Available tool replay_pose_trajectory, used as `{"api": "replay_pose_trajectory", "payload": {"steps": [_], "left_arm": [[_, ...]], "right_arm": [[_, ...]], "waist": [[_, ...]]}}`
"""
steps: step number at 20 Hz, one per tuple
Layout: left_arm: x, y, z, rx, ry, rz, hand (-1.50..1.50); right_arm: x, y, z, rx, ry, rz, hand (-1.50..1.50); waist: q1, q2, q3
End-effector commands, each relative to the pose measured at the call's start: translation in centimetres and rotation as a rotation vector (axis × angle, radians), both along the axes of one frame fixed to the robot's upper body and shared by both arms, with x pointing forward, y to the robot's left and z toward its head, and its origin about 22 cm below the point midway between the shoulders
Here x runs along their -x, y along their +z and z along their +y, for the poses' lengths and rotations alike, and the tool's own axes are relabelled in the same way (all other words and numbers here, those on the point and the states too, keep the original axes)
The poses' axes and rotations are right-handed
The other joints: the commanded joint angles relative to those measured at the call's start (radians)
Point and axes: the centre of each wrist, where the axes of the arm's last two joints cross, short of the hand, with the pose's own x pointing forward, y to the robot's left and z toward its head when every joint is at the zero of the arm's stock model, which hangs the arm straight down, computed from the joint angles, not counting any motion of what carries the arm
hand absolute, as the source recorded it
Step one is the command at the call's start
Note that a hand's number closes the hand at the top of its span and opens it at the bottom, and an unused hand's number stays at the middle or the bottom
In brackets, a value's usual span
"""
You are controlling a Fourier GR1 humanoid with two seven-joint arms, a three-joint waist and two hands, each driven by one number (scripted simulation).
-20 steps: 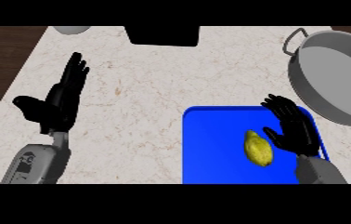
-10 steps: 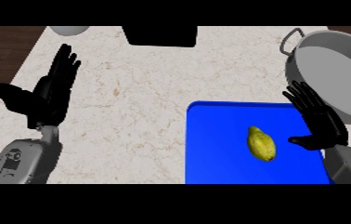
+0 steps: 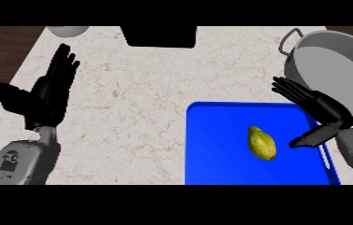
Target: Pick the pear from the tray and place it in the pot
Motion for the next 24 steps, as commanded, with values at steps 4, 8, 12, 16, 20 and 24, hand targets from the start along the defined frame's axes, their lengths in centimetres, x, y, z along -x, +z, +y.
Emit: {"api": "replay_pose_trajectory", "payload": {"steps": [4,8,12,16,20,24], "left_arm": [[0.8,0.2,0.1,0.004,0.018,0.005,0.00],[0.9,1.0,0.1,-0.011,0.010,0.003,0.00],[0.9,0.7,1.2,-0.005,0.017,-0.001,0.00],[0.0,1.0,0.7,0.007,0.033,0.009,0.00],[0.7,0.3,1.5,-0.008,0.033,0.025,0.00],[1.3,-0.8,0.2,-0.002,0.051,0.011,0.00]], "right_arm": [[0.5,-0.2,-0.1,-0.003,0.302,0.016,-1.50],[0.6,-2.1,1.7,-0.010,0.296,-0.008,-1.50],[0.6,-2.4,2.3,0.001,0.332,0.004,-1.50],[1.3,-3.9,3.3,0.086,0.346,0.010,-1.50],[-0.3,-3.6,4.1,0.139,0.324,-0.005,-1.50],[0.6,-5.7,5.1,0.109,0.319,0.006,-1.50]], "waist": [[-0.011,-0.003,-0.001],[-0.013,-0.003,-0.001],[-0.019,-0.002,-0.003],[-0.032,-0.004,-0.003],[-0.029,-0.005,-0.004],[-0.028,-0.003,-0.004]]}}
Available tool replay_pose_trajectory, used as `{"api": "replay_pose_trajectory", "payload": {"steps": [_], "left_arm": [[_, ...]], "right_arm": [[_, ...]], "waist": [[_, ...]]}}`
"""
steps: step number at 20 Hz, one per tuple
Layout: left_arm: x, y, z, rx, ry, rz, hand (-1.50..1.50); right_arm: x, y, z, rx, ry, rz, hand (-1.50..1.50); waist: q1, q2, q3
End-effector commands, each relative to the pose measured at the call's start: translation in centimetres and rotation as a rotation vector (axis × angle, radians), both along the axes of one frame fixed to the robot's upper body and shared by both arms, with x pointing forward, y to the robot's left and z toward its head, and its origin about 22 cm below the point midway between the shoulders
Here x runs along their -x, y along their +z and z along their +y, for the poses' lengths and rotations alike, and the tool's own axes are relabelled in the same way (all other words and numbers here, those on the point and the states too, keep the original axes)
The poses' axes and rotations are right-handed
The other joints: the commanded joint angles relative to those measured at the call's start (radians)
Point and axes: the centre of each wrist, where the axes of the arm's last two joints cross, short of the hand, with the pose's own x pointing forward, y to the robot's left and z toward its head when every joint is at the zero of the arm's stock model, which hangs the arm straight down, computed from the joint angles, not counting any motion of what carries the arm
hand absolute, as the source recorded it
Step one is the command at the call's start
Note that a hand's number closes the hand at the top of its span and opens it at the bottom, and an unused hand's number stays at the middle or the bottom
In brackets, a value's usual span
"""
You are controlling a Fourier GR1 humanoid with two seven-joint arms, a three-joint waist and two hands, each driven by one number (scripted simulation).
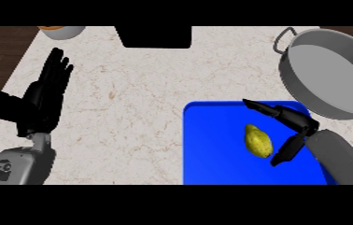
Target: Pick the pear from the tray and place it in the pot
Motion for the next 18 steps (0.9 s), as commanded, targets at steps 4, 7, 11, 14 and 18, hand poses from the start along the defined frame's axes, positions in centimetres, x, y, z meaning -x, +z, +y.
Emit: {"api": "replay_pose_trajectory", "payload": {"steps": [4,7,11,14,18], "left_arm": [[-0.1,1.1,1.1,-0.006,0.006,0.009,0.00],[0.3,-0.7,1.2,0.000,0.026,0.012,0.00],[-0.1,-0.1,1.3,0.013,0.000,0.006,0.00],[0.1,0.3,0.2,-0.002,0.004,0.018,0.00],[-0.8,3.0,1.3,0.005,0.003,-0.004,0.00]], "right_arm": [[0.3,-1.6,-0.5,-0.141,0.089,0.046,-1.50],[0.4,-2.6,2.3,-0.097,0.127,0.045,-1.50],[0.4,-3.3,3.0,-0.072,0.130,0.079,-1.50],[0.3,-3.4,2.3,-0.078,0.109,0.070,-1.50],[0.0,-3.8,4.6,-0.073,0.204,-0.052,1.50]], "waist": [[0.000,0.000,0.000],[-0.006,-0.001,-0.001],[-0.009,-0.002,-0.001],[-0.009,-0.002,-0.001],[0.001,0.002,0.001]]}}
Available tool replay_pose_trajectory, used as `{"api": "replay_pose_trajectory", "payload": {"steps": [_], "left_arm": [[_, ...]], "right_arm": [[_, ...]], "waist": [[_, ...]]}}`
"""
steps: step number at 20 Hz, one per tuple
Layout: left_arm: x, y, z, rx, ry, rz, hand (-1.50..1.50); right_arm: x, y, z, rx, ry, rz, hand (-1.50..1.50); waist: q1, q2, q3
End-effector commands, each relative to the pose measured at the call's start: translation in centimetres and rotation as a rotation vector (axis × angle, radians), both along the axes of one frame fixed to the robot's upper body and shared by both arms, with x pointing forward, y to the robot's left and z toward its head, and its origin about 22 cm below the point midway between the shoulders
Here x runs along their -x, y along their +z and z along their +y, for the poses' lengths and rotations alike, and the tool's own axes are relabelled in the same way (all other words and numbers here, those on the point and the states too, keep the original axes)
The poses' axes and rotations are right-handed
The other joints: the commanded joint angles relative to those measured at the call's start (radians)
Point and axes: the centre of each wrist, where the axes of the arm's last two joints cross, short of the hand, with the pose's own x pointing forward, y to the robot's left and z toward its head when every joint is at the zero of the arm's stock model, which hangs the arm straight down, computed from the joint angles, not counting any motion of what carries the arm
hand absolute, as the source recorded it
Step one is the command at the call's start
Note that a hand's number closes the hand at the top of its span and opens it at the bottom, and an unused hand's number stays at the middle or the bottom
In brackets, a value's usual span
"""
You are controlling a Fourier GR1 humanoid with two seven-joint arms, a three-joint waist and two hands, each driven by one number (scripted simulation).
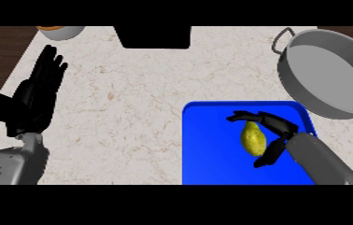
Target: Pick the pear from the tray and place it in the pot
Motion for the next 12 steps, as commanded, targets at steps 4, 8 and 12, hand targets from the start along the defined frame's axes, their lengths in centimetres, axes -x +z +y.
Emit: {"api": "replay_pose_trajectory", "payload": {"steps": [4,8,12], "left_arm": [[-0.1,-1.7,0.2,0.002,0.013,0.000,0.00],[-0.7,-0.5,1.0,-0.019,0.011,-0.018,0.00],[-0.9,-0.9,-0.2,-0.015,0.014,0.013,0.00]], "right_arm": [[0.9,-1.5,1.2,-0.151,0.129,-0.059,1.50],[0.8,-1.3,0.2,-0.155,0.141,-0.041,1.50],[1.5,-1.3,1.3,-0.164,0.151,-0.057,1.50]], "waist": [[-0.003,0.005,0.005],[-0.003,0.004,0.005],[-0.014,0.000,0.004]]}}
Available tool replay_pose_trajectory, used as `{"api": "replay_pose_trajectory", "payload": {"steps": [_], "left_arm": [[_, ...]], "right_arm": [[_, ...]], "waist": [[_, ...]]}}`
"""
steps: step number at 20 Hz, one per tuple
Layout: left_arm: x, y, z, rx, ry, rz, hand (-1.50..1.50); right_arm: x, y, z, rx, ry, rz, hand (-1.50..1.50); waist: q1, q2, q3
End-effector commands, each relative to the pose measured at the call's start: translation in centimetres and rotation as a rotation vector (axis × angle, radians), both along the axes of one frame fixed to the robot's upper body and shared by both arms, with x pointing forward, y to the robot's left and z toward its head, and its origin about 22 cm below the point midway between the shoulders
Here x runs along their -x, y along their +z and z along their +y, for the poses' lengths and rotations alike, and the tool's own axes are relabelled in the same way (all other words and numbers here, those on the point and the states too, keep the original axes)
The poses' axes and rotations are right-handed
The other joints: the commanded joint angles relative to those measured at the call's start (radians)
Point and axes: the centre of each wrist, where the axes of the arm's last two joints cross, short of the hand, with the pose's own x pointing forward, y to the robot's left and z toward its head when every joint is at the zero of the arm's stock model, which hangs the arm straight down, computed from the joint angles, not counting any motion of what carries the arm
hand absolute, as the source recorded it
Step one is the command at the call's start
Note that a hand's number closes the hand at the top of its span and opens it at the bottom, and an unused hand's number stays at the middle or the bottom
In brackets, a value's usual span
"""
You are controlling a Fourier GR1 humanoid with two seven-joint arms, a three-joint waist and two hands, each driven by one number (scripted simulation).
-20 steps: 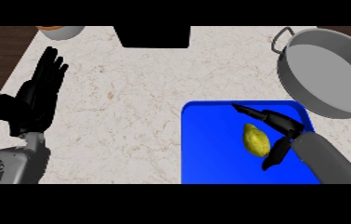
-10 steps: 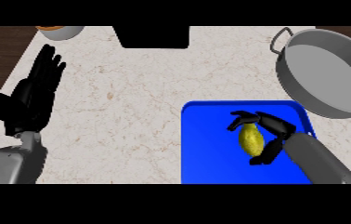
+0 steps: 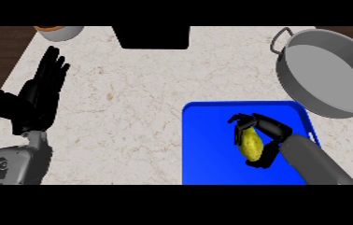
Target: Pick the pear from the tray and place it in the pot
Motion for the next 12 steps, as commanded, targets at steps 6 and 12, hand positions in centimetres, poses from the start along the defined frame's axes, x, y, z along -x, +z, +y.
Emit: {"api": "replay_pose_trajectory", "payload": {"steps": [6,12], "left_arm": [[0.9,-1.1,0.8,-0.023,0.043,0.011,0.00],[2.3,-1.1,3.4,-0.035,0.111,0.023,0.00]], "right_arm": [[3.2,1.9,-5.8,0.334,0.193,-0.212,1.50],[8.1,6.1,-12.3,0.510,0.189,-0.397,1.50]], "waist": [[-0.050,-0.016,0.000],[-0.096,-0.026,-0.001]]}}
